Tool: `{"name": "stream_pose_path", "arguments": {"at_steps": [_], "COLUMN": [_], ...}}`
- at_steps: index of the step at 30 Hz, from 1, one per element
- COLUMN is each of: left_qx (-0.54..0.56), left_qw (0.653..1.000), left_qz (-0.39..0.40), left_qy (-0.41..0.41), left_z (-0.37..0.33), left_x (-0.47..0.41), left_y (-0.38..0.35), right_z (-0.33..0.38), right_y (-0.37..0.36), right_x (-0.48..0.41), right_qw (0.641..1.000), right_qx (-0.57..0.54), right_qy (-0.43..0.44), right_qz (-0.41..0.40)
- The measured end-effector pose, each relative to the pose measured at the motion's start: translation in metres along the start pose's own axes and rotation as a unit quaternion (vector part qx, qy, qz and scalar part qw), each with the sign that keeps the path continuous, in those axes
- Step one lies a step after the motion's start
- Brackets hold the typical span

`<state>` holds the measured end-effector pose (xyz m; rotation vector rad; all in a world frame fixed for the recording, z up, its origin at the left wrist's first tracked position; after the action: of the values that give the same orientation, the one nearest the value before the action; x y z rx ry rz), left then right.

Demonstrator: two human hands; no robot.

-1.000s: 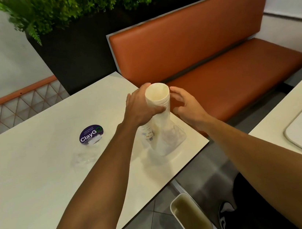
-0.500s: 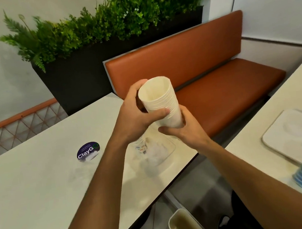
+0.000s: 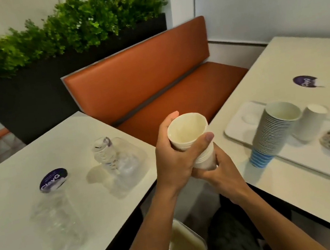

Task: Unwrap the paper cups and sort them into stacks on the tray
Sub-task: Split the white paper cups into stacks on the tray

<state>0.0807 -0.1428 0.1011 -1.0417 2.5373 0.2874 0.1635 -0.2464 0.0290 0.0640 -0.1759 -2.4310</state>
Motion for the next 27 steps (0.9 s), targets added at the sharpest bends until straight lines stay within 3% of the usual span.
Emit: {"name": "stream_pose_path", "arguments": {"at_steps": [9,18,23,27], "left_qx": [0.082,0.129,0.132,0.147], "left_qw": [0.994,0.989,0.987,0.971], "left_qz": [0.014,0.036,0.068,0.155], "left_qy": [0.075,0.056,0.068,0.107], "left_z": [0.012,0.006,0.012,0.016], "left_x": [0.069,0.089,0.097,0.090], "left_y": [-0.091,-0.141,-0.156,-0.158], "right_z": [-0.035,-0.023,-0.031,-0.039], "right_y": [0.083,0.125,0.140,0.147], "right_x": [0.073,0.106,0.114,0.116], "right_qw": [0.998,0.994,0.992,0.994], "right_qx": [-0.026,-0.056,-0.050,-0.037], "right_qy": [-0.045,-0.025,-0.033,-0.059], "right_qz": [-0.043,-0.091,-0.113,-0.086]}}
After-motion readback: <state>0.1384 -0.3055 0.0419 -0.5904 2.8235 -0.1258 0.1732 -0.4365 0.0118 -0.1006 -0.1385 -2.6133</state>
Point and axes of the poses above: each hand's wrist, its own x-axis away from the middle knuckle, its own y-axis out of the back of the hand, z = x × y, the point moved 4 cm from there along -x, towards the middle knuckle, and after that the axes turned 7 degrees about -y, right-handed, at the moved point
